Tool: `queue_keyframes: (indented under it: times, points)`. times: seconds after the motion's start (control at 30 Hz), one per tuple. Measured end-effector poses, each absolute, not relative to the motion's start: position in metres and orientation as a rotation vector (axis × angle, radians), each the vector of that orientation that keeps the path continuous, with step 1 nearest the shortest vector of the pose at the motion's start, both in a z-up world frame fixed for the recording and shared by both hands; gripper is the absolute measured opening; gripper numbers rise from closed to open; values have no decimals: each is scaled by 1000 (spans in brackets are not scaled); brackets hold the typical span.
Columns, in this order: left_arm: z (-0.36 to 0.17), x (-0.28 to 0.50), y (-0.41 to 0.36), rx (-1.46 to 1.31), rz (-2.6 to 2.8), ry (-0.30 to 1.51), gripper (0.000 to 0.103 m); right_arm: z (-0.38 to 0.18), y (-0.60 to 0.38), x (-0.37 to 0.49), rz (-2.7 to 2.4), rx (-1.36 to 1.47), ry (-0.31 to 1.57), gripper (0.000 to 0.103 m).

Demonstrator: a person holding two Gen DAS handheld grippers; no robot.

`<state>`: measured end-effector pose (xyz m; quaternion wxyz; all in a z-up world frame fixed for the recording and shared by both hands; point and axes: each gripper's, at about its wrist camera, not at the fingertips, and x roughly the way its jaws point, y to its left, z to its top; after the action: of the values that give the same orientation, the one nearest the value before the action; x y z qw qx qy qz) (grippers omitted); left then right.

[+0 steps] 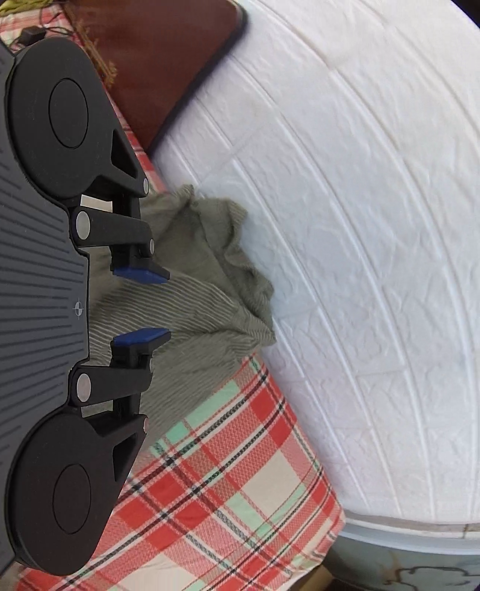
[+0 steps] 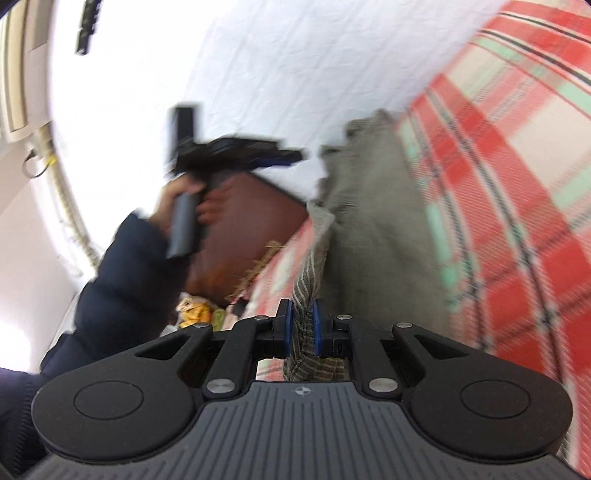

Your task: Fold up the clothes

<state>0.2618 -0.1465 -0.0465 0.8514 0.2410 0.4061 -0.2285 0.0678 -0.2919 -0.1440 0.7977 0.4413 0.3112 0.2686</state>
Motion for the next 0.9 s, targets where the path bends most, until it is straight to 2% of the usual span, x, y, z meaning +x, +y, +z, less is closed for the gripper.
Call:
queue_keyframes:
  times: [0.1, 0.23, 0.33, 0.57, 0.67, 0.83, 0.9]
  points:
    - [-47, 238, -105, 417, -521, 893, 48, -154, -302, 57, 539, 982, 676, 14]
    - [-71, 177, -72, 467, -598, 936, 53, -155, -303, 50, 511, 985, 678, 14]
    - [-88, 139, -50, 393, -674, 1019, 54, -158, -300, 48, 498, 970, 700, 14]
    - [-109, 69, -44, 284, -834, 1082, 58, -162, -299, 40, 471, 1085, 702, 14]
    - [-107, 38, -55, 406, -872, 947, 62, -164, -299, 37, 459, 1143, 699, 14]
    - [-111, -8, -64, 666, -780, 649, 63, -153, -292, 39, 477, 1177, 684, 14]
    - [-116, -18, -68, 718, -781, 593, 64, -146, -287, 42, 498, 1172, 675, 14]
